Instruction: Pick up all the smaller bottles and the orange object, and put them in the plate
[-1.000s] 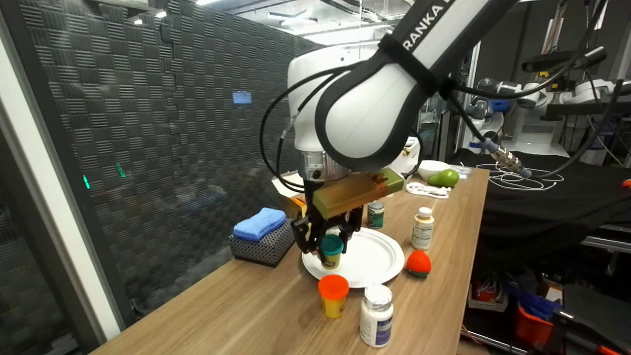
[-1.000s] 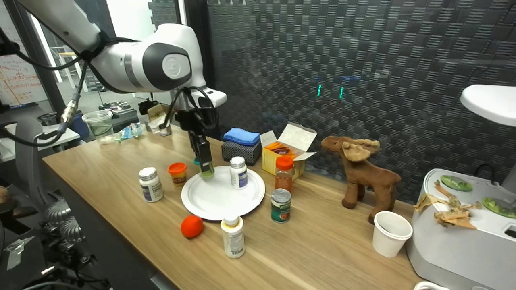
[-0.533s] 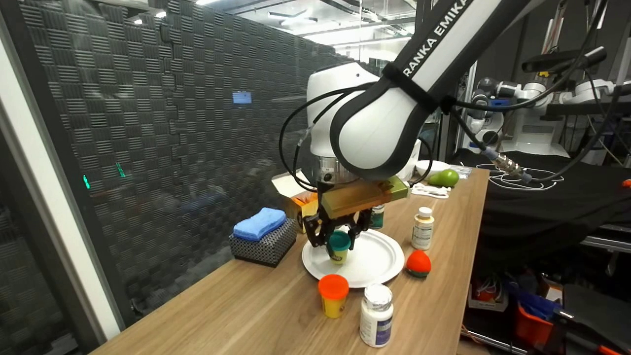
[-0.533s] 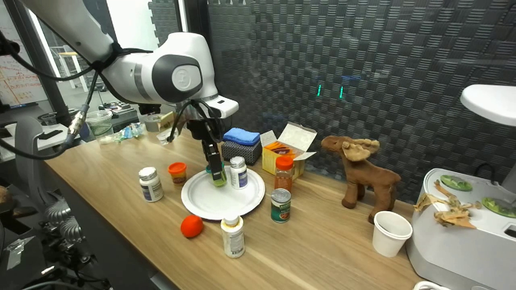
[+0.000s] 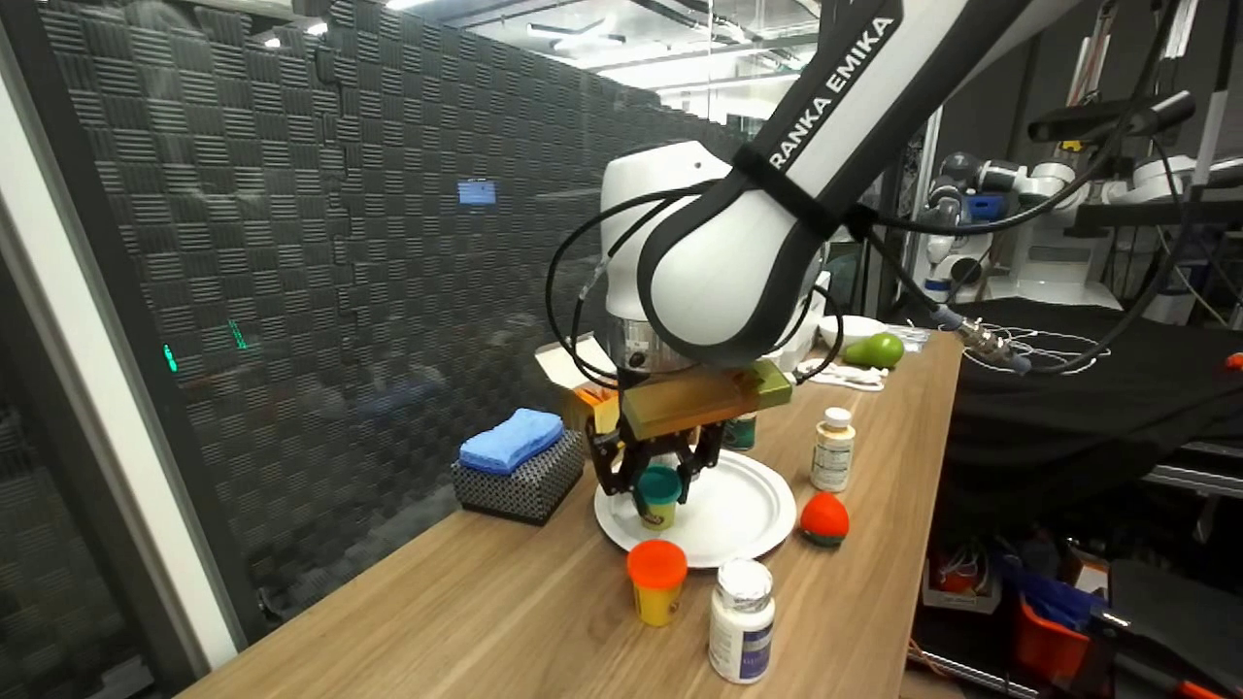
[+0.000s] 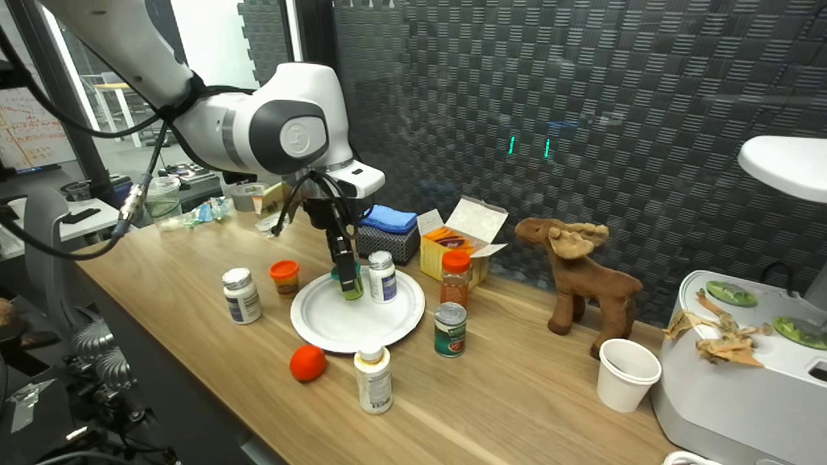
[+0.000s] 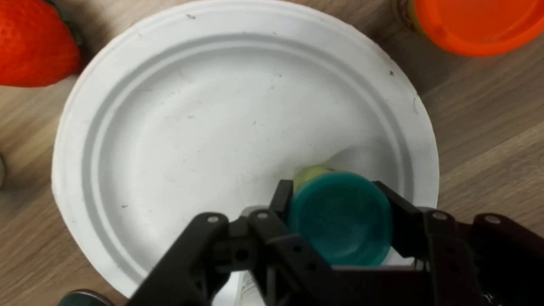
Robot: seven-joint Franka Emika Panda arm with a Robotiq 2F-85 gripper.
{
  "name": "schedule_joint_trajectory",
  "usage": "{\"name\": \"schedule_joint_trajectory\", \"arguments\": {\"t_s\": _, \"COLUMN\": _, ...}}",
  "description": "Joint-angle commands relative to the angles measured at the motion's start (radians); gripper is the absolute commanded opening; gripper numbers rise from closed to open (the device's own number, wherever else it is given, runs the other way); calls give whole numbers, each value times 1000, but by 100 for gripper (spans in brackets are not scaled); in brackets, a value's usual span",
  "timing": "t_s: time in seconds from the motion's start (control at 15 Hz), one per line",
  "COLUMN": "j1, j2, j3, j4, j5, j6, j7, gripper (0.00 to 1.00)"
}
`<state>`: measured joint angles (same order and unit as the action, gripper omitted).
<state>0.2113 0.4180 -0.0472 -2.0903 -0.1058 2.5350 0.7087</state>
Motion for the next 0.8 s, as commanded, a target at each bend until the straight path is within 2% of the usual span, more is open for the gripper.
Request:
{"name": "schedule_joint_trajectory", "arguments": {"t_s": 0.0, "j1": -5, "j2": 26, "j3": 5, "j4": 42, "j5": 26, "j6": 13, "j7": -15, "gripper": 24}}
{"name": "schedule_joint_trajectory", "arguments": {"t_s": 0.07, "j1": 1, "j2": 26, "j3": 0, "j4": 42, "j5": 19, "j6": 13, "j7": -6, "gripper": 38}}
{"name": "schedule_joint_trajectory", "arguments": {"t_s": 0.13, "j1": 8, "j2": 22, "j3": -4, "j4": 40, "j5": 10, "j6": 13, "j7": 1, "gripper": 74}}
{"name": "schedule_joint_trajectory", "arguments": {"t_s": 0.2, "j1": 21, "j2": 11, "j3": -11, "j4": 30, "j5": -6, "j6": 16, "j7": 19, "gripper": 75}}
{"name": "schedule_joint_trajectory", "arguments": {"t_s": 0.4, "j1": 71, "j2": -32, "j3": -37, "j4": -6, "j5": -66, "j6": 19, "j7": 85, "gripper": 97}}
{"name": "schedule_joint_trajectory", "arguments": {"t_s": 0.53, "j1": 112, "j2": -69, "j3": -53, "j4": -31, "j5": -128, "j6": 7, "j7": 161, "gripper": 100}}
{"name": "schedule_joint_trajectory", "arguments": {"t_s": 0.73, "j1": 158, "j2": -122, "j3": -39, "j4": -71, "j5": -209, "j6": -5, "j7": 278, "gripper": 100}}
